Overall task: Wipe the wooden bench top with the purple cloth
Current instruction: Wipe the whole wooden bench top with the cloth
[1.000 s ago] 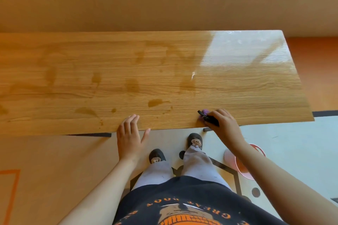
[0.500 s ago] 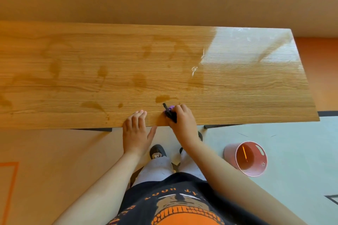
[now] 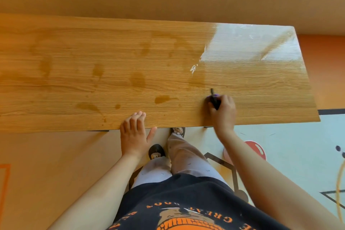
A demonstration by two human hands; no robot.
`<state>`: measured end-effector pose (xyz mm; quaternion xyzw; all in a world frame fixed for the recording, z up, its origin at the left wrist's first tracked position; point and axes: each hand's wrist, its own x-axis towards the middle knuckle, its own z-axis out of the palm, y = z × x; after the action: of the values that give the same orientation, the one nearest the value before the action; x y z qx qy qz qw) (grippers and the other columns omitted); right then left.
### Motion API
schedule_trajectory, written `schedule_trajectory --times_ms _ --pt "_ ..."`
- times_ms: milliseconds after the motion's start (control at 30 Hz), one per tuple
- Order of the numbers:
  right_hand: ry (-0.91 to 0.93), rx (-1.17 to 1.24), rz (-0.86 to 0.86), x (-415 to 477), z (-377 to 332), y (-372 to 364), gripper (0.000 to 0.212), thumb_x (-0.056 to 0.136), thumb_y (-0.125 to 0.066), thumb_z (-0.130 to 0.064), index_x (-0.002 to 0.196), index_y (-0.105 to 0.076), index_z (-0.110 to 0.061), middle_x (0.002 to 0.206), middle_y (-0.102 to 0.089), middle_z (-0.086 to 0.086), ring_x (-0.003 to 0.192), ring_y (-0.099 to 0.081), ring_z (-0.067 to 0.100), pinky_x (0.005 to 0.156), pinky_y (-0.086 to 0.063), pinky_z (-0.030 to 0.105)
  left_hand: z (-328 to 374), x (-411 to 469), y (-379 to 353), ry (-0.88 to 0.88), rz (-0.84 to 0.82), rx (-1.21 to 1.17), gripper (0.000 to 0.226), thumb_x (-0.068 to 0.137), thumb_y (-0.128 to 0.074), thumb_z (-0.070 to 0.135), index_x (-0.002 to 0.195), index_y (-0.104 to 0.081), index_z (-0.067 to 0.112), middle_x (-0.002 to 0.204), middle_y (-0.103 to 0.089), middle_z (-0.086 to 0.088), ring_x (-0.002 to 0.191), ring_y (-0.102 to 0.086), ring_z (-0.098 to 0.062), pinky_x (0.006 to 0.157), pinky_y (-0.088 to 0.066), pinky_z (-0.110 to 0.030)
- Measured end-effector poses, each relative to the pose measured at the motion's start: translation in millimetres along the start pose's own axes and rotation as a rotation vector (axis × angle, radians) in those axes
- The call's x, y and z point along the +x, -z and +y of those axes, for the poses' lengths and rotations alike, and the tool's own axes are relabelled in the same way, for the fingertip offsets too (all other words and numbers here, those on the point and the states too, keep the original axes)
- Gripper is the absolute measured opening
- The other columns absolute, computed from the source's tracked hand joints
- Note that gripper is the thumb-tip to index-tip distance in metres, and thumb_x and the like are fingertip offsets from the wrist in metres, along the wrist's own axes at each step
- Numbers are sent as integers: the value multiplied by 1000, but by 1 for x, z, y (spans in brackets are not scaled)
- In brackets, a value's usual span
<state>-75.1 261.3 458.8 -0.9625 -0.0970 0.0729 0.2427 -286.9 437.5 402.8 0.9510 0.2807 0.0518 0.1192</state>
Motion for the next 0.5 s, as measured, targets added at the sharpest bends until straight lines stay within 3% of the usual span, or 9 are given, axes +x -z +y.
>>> schedule_trajectory --times_ms 167,267,367,433,500 --pt "363 59 -191 -19 -81 -53 22 86 -58 -7 107 -57 -7 106 -55 9 98 -47 25 72 -34 26 -1 1 4 23 -37 11 67 95 -22 60 127 -45 6 126 -49 -13 117 -43 -30 95 -34 -43" --pt "446 61 -248 -18 -88 -61 21 86 -63 -12 106 -57 -10 104 -55 6 99 -47 22 69 -40 31 1 4 8 17 -50 30 67 95 -21 61 126 -45 6 125 -50 -13 115 -43 -30 94 -33 -42" --pt "422 110 -234 -1 -63 -45 21 86 -66 -22 101 -59 -10 100 -56 5 95 -48 19 69 -38 27 2 6 7 11 -40 24 62 93 -34 57 126 -46 6 124 -52 -14 115 -44 -30 93 -33 -41" --pt "315 158 -182 21 -40 -27 22 84 -68 -20 102 -62 -9 101 -58 8 95 -50 20 73 -34 23 2 6 6 10 -35 25 62 90 -39 55 126 -46 5 123 -52 -14 114 -45 -31 93 -34 -42" --pt "202 147 -120 46 -16 -8 20 81 -70 -13 97 -62 -6 100 -58 12 95 -52 27 76 -37 27 1 5 5 10 -29 32 62 91 -38 55 126 -47 5 123 -52 -14 114 -45 -31 93 -34 -42"
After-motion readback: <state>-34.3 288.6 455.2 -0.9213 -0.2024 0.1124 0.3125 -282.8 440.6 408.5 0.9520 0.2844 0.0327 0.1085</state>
